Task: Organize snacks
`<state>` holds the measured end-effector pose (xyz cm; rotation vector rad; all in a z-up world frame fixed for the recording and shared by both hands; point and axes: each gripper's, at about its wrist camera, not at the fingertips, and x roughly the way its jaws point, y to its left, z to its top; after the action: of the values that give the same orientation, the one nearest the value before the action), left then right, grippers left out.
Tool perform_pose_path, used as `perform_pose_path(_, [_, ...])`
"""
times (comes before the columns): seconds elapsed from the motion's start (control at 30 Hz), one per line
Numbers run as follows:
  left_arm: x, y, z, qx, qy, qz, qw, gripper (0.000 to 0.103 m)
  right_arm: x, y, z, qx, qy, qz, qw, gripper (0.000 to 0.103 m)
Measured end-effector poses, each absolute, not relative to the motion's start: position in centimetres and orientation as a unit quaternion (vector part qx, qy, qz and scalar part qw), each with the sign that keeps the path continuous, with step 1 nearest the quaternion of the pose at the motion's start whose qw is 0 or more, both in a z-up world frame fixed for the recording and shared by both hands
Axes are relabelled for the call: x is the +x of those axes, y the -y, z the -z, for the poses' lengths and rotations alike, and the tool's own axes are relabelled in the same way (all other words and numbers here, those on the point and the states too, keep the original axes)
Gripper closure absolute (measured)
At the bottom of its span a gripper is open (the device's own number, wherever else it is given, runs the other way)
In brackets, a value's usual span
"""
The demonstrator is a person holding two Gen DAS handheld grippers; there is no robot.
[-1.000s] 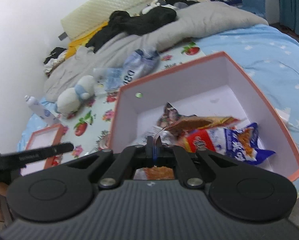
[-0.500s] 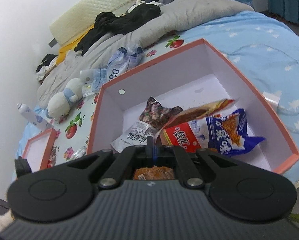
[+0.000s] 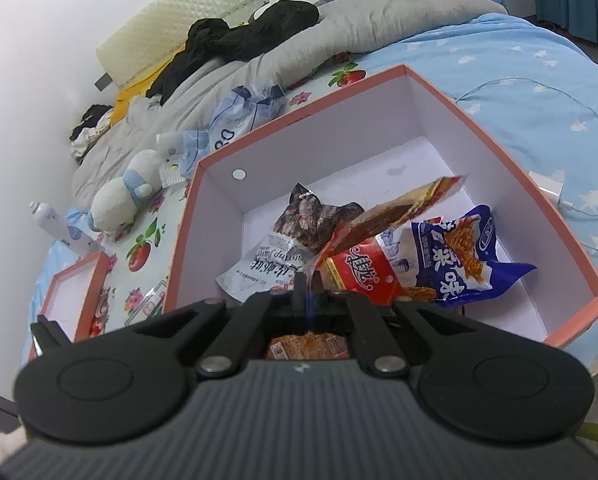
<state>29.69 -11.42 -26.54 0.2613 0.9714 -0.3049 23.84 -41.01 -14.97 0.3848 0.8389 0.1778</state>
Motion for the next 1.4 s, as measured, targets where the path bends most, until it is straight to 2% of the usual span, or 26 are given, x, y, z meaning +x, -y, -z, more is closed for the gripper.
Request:
perform_pose_path(0.17, [29.8, 11.1, 25.9, 0.131, -0.463, 0.142, 0.865, 0.084, 24.1, 40.7, 14.6, 0.182, -0.406, -0.089, 0.891, 0.1])
perform_pose_path(0.27, [30.4, 10.2, 24.8, 0.105, -0.464, 0.136, 0.869, 0.096, 24.3, 40.6, 14.1, 0.177, -0.403, -0.094, 0.893, 0.1])
perform_pose_path(0.33, [30.9, 9.6, 23.5, 0.082, -0.46, 0.131, 0.874, 0.097, 24.6, 40.4, 13.5, 0.171, -0.4, -0.097, 0.895, 0.1])
perform_pose_path(0.37, [31.2, 9.3, 22.6, 0.069, -0.457, 0.131, 0.877, 0.103, 24.7, 40.4, 13.3, 0.168, -0.399, -0.098, 0.896, 0.1])
perform_pose_path(0.8, [34.5, 11.9, 8.0, 0.01, -0.358, 0.166, 0.919, 0.103, 26.8, 40.2, 11.3, 0.136, -0.388, -0.099, 0.906, 0.1])
perform_pose_path(0.97, [35.2, 15.6, 4.5, 0.018, -0.331, 0.199, 0.922, 0.103, 27.6, 40.6, 11.5, 0.125, -0.39, -0.092, 0.908, 0.1])
perform_pose_path(1.13, [36.3, 16.5, 6.7, 0.01, -0.355, 0.205, 0.912, 0.103, 27.7, 41.2, 13.1, 0.137, -0.408, -0.087, 0.898, 0.099])
perform_pose_path(1.4, [37.6, 9.7, 14.7, -0.046, -0.429, 0.151, 0.89, 0.102, 27.6, 42.1, 15.8, 0.14, -0.425, -0.084, 0.891, 0.099])
